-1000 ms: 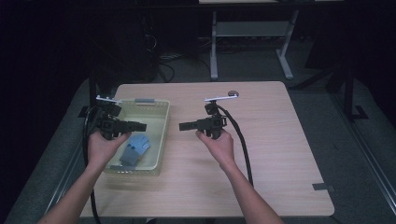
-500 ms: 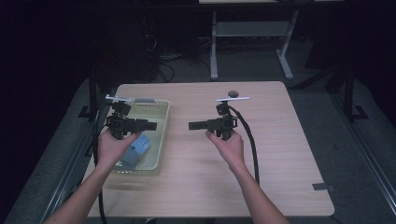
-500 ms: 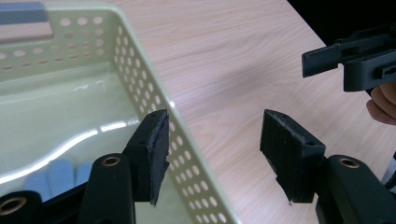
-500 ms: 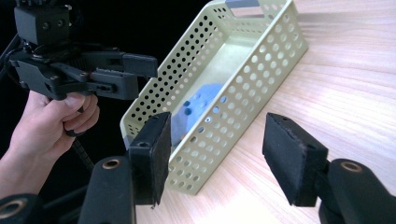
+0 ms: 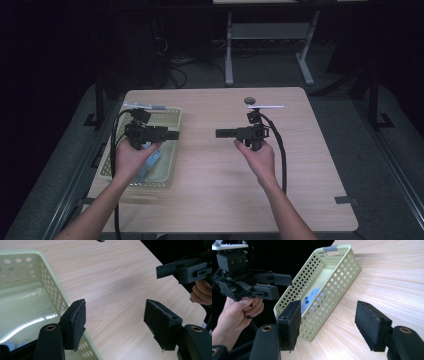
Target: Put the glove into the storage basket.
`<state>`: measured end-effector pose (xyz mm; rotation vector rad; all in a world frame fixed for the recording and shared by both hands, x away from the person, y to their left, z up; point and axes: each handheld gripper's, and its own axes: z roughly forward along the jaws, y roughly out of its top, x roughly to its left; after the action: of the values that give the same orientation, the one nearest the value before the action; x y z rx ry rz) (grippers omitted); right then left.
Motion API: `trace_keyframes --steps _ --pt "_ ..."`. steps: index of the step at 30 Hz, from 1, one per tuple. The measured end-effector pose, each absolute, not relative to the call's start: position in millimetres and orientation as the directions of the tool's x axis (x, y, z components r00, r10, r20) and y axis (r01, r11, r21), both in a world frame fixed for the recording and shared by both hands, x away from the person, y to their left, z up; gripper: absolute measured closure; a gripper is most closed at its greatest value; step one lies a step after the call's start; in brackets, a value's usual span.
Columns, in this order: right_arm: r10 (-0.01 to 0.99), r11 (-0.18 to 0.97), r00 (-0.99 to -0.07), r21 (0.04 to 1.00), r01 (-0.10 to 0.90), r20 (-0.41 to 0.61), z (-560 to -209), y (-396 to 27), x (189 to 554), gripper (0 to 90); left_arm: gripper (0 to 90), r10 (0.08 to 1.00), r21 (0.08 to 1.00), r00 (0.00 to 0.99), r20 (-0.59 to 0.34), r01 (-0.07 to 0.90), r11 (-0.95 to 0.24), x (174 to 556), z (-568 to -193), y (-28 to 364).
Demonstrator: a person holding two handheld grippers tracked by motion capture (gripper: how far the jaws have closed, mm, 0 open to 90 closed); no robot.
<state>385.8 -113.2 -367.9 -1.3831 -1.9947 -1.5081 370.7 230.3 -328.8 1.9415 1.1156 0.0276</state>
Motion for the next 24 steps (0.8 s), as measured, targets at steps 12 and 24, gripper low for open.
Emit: trace_keyframes --steps 12,24 --pt "0.530 -0.060 -0.460 0.572 0.818 0.713 -375.3 -139.4 379.1 33.0 29.2 0.672 0.696 0.633 -0.385 0.677 -0.239 366.1 -334.7 208.8" --pt "0.540 -0.096 -0.426 0.556 0.825 0.725 -384.9 -168.4 371.1 32.0 28.7 0.641 0.693 0.654 -0.402 0.675 -0.254 364.0 -338.9 184.0"
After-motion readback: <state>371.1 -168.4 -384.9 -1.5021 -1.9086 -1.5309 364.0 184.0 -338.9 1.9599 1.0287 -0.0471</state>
